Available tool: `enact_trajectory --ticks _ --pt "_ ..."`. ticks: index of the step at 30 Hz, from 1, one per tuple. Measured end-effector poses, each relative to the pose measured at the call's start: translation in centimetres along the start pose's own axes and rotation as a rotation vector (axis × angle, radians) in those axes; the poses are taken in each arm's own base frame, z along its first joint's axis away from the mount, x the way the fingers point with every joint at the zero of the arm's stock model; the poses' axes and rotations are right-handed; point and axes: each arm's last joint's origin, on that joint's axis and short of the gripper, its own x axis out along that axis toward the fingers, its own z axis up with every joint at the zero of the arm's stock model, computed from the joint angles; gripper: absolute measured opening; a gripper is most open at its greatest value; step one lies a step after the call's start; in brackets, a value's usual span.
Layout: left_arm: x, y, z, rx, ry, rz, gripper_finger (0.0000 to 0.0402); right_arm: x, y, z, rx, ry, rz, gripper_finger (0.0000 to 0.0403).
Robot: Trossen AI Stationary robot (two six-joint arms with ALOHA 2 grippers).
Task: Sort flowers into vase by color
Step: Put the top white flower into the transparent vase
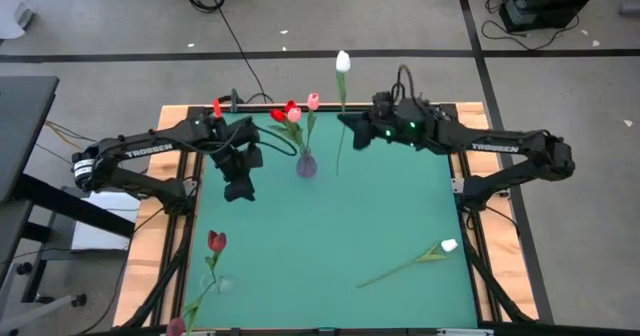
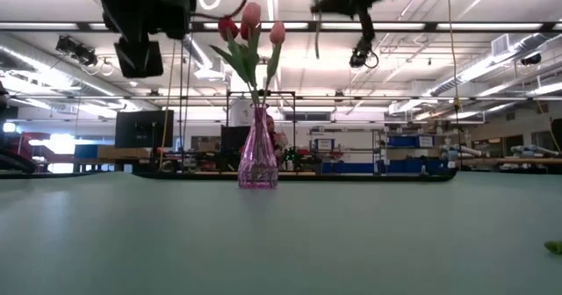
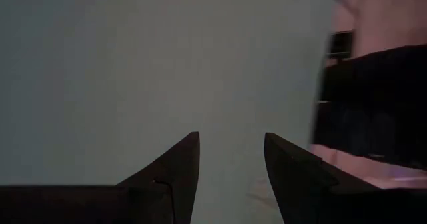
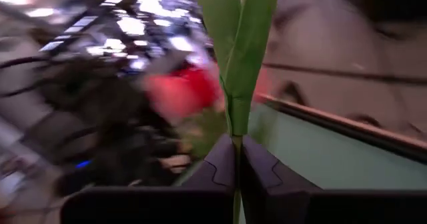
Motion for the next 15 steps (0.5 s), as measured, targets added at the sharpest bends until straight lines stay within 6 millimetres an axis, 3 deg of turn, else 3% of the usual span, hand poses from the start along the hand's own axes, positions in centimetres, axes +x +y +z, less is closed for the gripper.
enact_trajectory --ticks 8,11,15 --pt "-2.0 -3.4 -1.2 0.042 -0.094 -0.162 0.0172 -1.7 5.0 -1.3 -0.127 -0.054 0.243 0.001" --pt "-4.0 -5.4 -1.0 0.117 -0.243 -0.229 0.0172 -1.8 6.4 -2.4 -0.171 -0.039 0.301 0.001" --pt "-7.1 -8.4 0.3 0.229 -0.604 -0.292 0.0172 -1.3 7.8 -4.5 -0.204 0.006 0.377 0.001"
